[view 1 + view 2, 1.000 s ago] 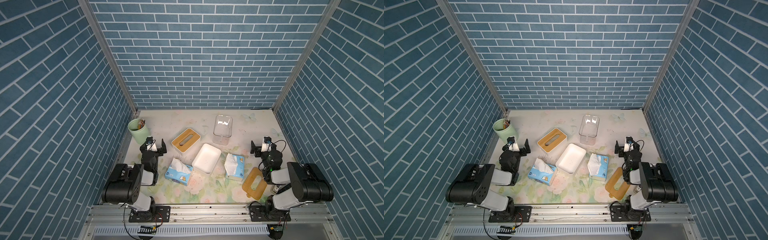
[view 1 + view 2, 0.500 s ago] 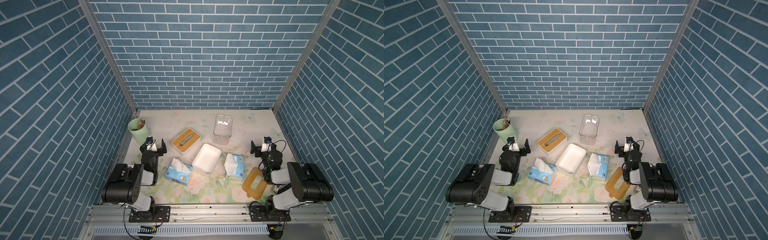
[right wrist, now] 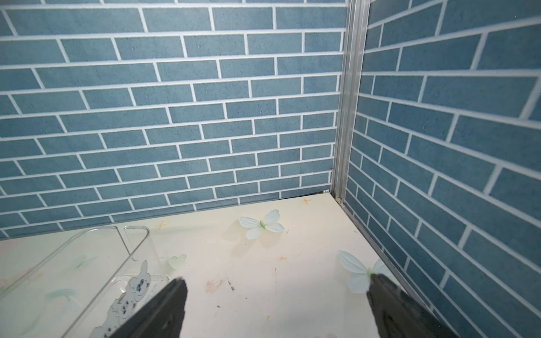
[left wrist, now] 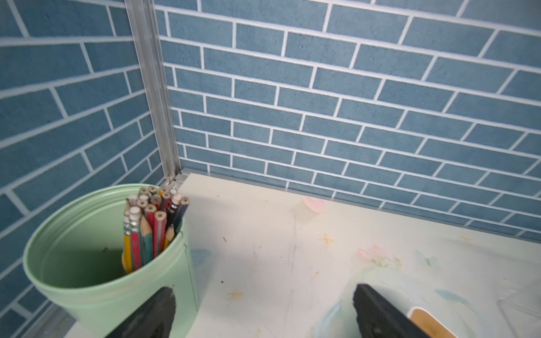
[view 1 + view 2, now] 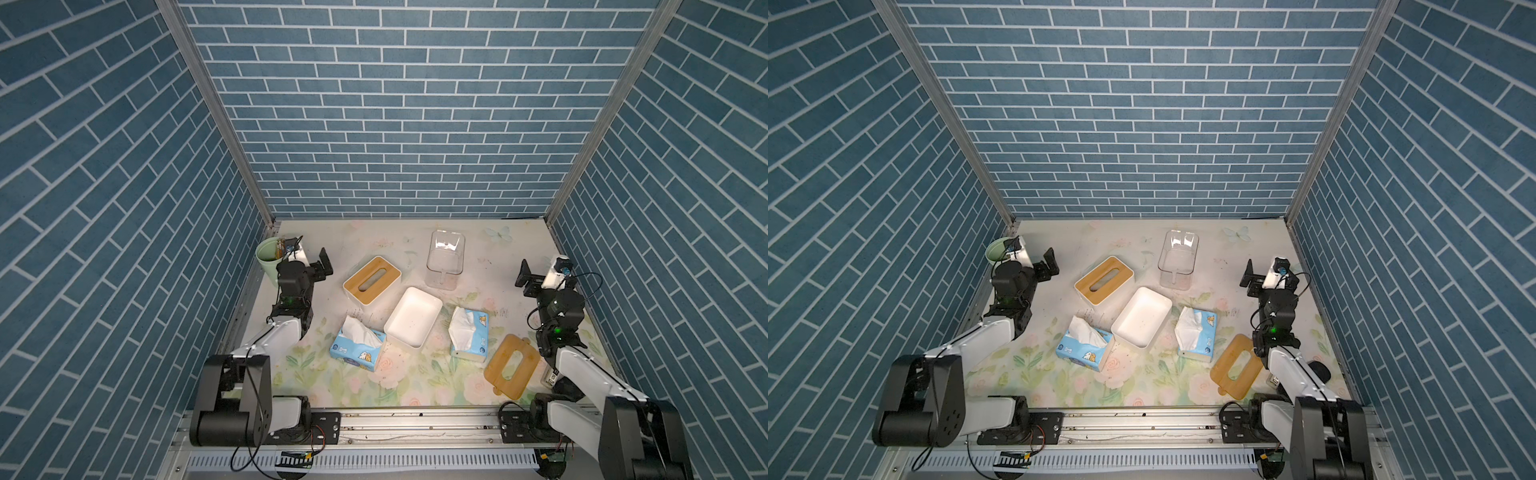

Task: Put the tissue paper into the tissue box
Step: Move the tissue box to the center of the board.

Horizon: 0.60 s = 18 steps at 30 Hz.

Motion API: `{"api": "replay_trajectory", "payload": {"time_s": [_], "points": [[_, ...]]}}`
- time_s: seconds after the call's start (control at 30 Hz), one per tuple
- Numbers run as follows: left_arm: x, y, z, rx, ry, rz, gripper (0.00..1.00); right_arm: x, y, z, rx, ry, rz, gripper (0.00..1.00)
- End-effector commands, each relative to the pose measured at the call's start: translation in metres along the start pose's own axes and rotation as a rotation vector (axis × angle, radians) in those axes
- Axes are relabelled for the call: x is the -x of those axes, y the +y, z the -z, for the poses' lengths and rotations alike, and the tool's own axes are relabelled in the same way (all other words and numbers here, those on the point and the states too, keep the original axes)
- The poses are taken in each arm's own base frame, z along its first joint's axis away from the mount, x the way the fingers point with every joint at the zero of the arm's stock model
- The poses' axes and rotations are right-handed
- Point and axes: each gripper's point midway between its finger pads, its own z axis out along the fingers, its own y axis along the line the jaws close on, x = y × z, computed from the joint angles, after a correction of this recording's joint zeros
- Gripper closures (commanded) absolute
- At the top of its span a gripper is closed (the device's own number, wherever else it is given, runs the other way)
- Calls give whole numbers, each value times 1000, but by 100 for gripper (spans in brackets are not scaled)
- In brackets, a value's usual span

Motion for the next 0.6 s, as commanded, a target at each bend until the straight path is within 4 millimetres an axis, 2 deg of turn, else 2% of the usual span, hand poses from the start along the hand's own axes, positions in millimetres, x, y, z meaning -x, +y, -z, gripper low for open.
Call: {"api": "replay_trajectory", "payload": {"time_s": [0.0,0.1,0.23,0.43,0.57], "points": [[-2,-28,12,-153,59,109,0,-7,28,5,135,155,-94,1],[1,-63,21,-288,89,204,2,-5,70,15,315,209,-120,1],[-17,-99,36,-280,173,140,3,-22,114,28,449,348,-83,3],[-46,-127,58,-294,312,51,6,-65,187,57,660,561,99,5],[-65,-136,66,-283,372,-17,6,-95,225,67,736,645,265,10]]}}
